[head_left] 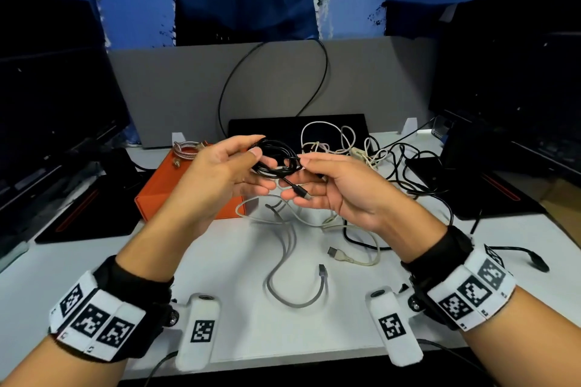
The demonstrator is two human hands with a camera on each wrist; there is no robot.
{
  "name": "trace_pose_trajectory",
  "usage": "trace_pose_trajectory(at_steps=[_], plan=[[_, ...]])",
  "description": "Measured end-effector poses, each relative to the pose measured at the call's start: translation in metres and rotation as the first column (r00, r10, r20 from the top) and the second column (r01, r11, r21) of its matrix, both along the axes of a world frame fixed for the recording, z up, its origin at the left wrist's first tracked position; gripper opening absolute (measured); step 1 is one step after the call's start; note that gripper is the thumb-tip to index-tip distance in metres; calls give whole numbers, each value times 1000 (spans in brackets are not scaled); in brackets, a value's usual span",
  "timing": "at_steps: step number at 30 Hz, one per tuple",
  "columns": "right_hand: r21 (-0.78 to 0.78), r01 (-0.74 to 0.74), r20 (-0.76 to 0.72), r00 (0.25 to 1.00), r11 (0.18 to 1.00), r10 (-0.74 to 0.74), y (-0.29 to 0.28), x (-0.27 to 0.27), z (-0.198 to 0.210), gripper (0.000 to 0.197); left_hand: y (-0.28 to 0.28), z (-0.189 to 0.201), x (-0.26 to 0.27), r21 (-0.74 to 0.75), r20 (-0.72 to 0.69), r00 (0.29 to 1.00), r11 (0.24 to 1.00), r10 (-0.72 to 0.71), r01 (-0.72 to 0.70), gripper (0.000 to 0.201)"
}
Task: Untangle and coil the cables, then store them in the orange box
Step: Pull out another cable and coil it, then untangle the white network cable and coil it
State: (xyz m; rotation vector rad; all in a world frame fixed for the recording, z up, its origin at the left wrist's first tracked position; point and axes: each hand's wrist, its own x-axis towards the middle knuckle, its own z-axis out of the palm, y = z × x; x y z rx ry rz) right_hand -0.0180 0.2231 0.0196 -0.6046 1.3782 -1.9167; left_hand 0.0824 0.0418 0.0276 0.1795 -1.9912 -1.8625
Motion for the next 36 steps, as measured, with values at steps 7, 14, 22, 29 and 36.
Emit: trace_pose_trajectory(at_steps=[7, 14, 22, 29, 36], plan=[[109, -59, -105, 992, 992, 70, -4, 3, -11, 16, -22, 0, -3, -36, 61, 997, 998, 53, -51, 28], [324, -48, -339, 927, 945, 163, 4, -5, -14, 28, -145, -2, -8, 5, 188, 922, 939, 338, -345, 33], [488, -61, -429, 852, 871, 300, -1, -6, -22, 22, -210, -27, -14, -222, 382, 774, 863, 505, -453, 20], [504, -59, -458, 828, 862, 324, 1, -9, -22, 26, -206, -27, -24, -793, 79, 736, 490, 673, -363, 25], [603, 46, -553, 744, 796, 376, 8, -14, -18, 23, -198, -38, -36, -952, 178, 849, 304, 497, 21, 25]])
